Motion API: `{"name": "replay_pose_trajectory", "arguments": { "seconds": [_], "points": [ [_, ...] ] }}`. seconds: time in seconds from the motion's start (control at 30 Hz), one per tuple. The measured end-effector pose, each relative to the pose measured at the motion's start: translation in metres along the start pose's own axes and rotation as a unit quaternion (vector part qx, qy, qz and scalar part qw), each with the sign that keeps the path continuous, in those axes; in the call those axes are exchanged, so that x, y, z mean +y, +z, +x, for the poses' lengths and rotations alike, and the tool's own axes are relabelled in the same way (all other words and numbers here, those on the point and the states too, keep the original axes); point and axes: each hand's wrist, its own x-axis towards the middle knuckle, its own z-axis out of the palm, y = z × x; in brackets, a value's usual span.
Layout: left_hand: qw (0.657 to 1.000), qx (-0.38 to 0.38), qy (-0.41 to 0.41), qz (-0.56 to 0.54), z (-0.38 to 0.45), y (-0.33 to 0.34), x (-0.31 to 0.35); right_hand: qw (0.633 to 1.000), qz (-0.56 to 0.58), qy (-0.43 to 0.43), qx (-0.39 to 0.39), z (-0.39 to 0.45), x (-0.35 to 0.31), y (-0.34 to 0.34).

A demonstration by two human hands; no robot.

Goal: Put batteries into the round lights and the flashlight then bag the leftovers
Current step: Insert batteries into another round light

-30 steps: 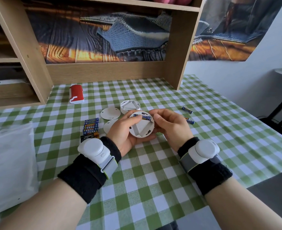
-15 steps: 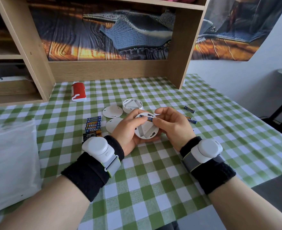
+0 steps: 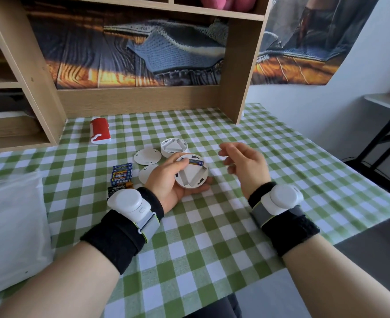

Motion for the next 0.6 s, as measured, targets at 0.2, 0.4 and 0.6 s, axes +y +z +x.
{"name": "replay_pose_trajectory", "arguments": {
  "seconds": [0.2, 0.4, 0.6],
  "points": [
    [1.0, 0.009, 0.0, -0.013, 0.001, 0.001, -0.001, 0.938, -0.341, -0.055, 0.024, 0.005, -0.005, -0.04],
    [0.998, 0.008, -0.031, -0.053, 0.001, -0.002, 0.001, 0.864, -0.5, -0.056, 0.003, 0.003, 0.011, -0.044],
    [0.997, 0.009, -0.057, -0.06, 0.004, -0.005, 0.001, 0.833, -0.551, -0.045, -0.006, 0.003, 0.017, -0.043]
  ]
}}
